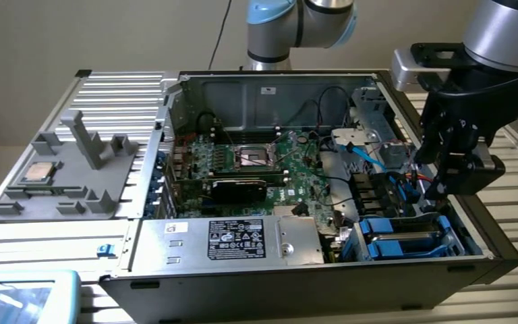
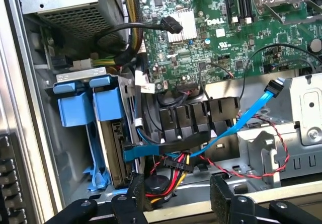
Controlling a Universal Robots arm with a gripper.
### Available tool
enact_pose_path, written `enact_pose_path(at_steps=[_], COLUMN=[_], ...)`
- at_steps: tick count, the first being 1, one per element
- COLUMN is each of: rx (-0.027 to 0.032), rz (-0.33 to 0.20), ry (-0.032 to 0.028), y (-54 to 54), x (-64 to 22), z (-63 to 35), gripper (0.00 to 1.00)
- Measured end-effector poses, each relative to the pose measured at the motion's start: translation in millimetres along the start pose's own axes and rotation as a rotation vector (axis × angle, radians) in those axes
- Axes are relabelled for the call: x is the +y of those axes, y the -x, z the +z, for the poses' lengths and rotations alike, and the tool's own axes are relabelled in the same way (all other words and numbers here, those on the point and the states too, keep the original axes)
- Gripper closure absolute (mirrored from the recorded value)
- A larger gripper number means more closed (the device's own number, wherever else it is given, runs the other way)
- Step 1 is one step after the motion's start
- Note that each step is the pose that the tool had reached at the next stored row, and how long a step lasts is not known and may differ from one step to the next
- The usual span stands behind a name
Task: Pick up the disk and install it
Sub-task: 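Insert the first disk wire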
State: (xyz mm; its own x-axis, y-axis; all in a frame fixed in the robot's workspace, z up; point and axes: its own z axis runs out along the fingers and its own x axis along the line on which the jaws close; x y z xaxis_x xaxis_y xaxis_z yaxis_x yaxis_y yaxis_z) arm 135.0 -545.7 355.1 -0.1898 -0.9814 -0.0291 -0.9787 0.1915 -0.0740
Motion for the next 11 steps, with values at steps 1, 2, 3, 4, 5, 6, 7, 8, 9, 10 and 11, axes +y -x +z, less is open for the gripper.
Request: enact_pose_path(at_steps=[1, 2, 3, 4, 5, 6, 7, 8, 9, 10, 11], rx=[0.0006, 0.0007, 0.001, 0.0012, 0.0014, 0.0016, 0.0023, 0.003, 0.0039, 0.0046, 0.0051], rz=[0.001, 0.003, 0.005, 0.008, 0.013, 0.019, 0.027, 0.037, 0.046, 0.054, 0.058], ry=[-0.0002, -0.0003, -0.0004, -0.0005, -0.0006, -0.0008, -0.001, -0.0013, -0.0016, -0.0018, -0.002], y=[-0.4, -0.6, -0.8, -1.0, -1.4, -1.6, -1.8, -1.9, -2.0, -2.1, -1.9], x=[2.3, 4.4, 6.1, 7.8, 9.4, 10.6, 11.3, 12.0, 12.7, 13.2, 13.6], z=[0.4, 0.6, 0.7, 0.9, 1.4, 2.1, 2.7, 3.2, 3.7, 4.1, 4.0], gripper=[0.36, 0.36, 0.36, 0.36, 0.36, 0.36, 0.36, 0.36, 0.36, 0.36, 0.36])
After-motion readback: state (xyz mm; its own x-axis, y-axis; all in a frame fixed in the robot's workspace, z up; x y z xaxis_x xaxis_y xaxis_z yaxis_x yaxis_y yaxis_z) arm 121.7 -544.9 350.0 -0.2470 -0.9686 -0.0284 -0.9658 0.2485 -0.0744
